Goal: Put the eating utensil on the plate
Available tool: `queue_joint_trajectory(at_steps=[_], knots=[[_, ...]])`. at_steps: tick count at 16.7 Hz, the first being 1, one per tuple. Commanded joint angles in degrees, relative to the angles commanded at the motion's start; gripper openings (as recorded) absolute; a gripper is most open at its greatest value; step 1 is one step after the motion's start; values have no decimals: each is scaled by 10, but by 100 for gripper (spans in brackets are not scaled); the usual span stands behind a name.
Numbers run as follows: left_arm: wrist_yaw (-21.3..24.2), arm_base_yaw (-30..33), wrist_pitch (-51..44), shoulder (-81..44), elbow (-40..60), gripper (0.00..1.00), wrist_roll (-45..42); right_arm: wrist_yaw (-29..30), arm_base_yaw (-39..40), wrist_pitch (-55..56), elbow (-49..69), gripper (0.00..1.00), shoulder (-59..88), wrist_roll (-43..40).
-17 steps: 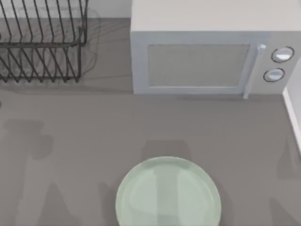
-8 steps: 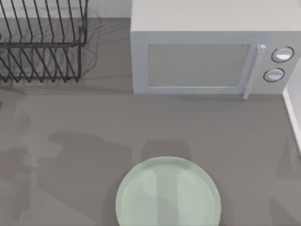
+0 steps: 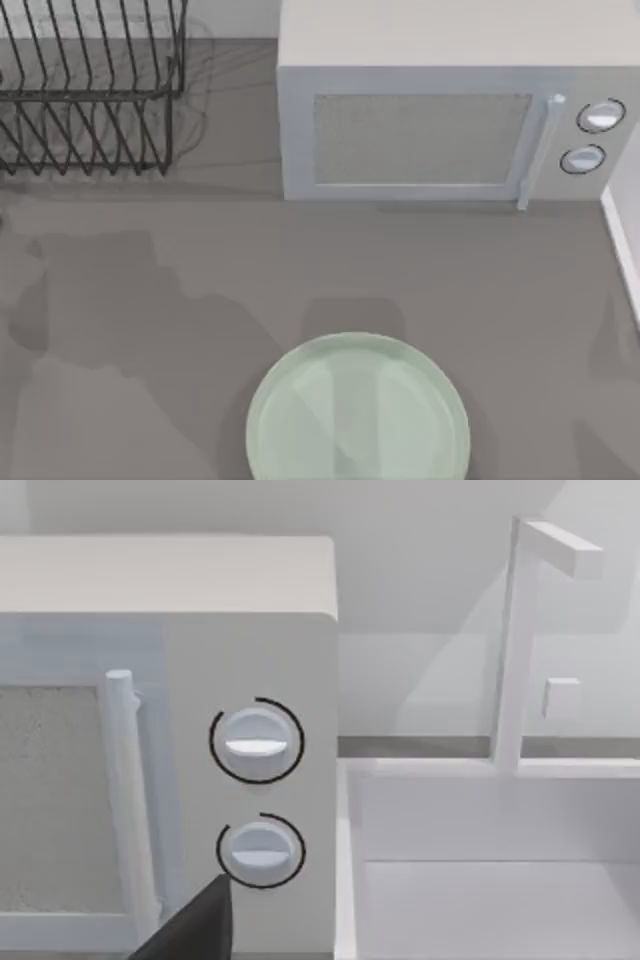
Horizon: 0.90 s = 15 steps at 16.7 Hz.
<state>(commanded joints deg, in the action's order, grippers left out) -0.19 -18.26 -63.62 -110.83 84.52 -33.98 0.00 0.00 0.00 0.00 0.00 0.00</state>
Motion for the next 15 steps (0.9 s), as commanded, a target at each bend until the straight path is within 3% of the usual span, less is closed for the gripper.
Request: queue_joint_trajectory(at_steps=[7,15], knots=[[0,1,8,-7,-5,100,0,0,0,0,0,100,0,0],[0,-2,187,-80,-107,100,-4,0,0,0,0,100,0,0]])
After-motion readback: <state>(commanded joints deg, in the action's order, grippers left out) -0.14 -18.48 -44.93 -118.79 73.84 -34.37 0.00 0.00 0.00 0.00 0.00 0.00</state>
